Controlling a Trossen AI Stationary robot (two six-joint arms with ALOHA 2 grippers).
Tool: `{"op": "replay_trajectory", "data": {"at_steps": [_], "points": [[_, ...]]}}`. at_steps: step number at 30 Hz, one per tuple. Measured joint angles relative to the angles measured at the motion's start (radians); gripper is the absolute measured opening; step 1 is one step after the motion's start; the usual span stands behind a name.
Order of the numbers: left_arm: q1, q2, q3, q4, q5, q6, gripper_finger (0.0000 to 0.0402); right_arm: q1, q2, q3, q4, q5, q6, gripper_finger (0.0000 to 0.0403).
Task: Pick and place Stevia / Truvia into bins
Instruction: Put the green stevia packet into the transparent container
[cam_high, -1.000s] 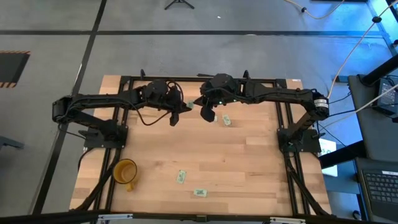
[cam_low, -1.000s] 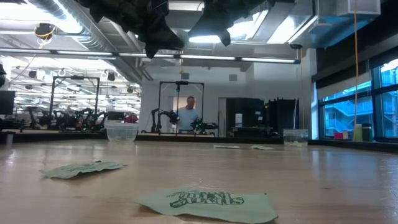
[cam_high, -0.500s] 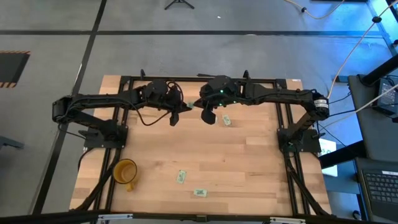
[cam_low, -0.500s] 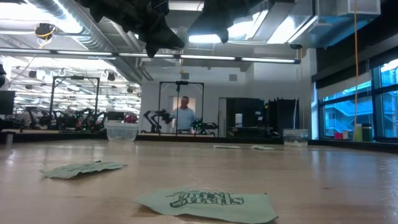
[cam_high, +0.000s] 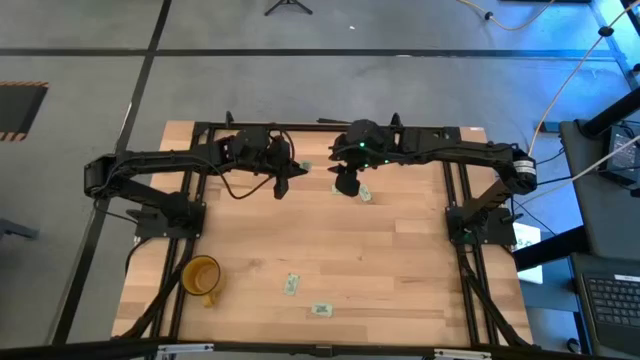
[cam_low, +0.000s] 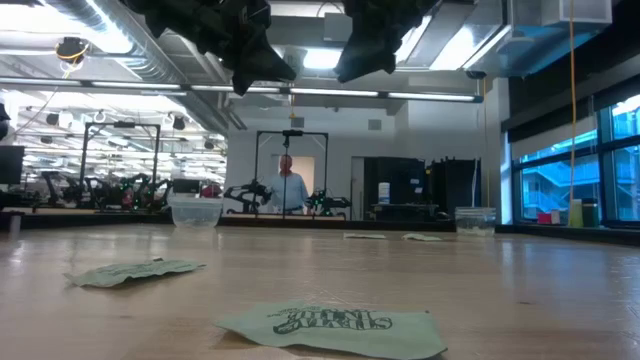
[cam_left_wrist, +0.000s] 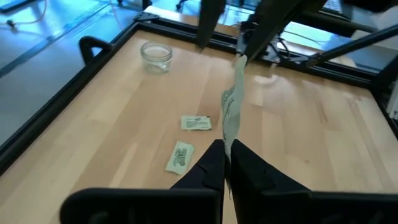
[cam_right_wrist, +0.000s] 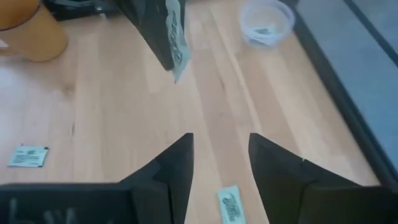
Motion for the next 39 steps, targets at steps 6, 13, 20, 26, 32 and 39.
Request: {"op": "replay_trajectory", "data": {"at_steps": [6,13,20,26,32,39], "points": [[0.088,-0.02,0.0,-0.047,0.0,-0.002,0.0004,-0.022,-0.072,-0.04,-0.004,-0.001,-0.004,0.0157],[0.208,-0.074,0.0,-0.182,-0.14,-0.005,0.0004,-0.049,-0.161,-0.183,0.061,0.0,0.017,0.0157],[0.322,-0.078,0.032,-0.389,-0.371,-0.075,0.0004,-0.06,-0.216,-0.327,0.227,0.0,0.077,0.0157],[0.394,-0.028,0.032,-0.529,-0.411,-0.114,0.0004,-0.06,-0.219,-0.385,0.292,0.0,0.108,0.0157],[0.445,0.106,0.032,-0.519,-0.408,-0.121,0.0004,-0.06,-0.219,-0.397,0.345,0.0,0.127,0.0157],[0.46,0.242,0.032,-0.52,-0.445,-0.133,0.0006,-0.06,-0.219,-0.397,0.363,0.0,0.132,0.0157]]}}
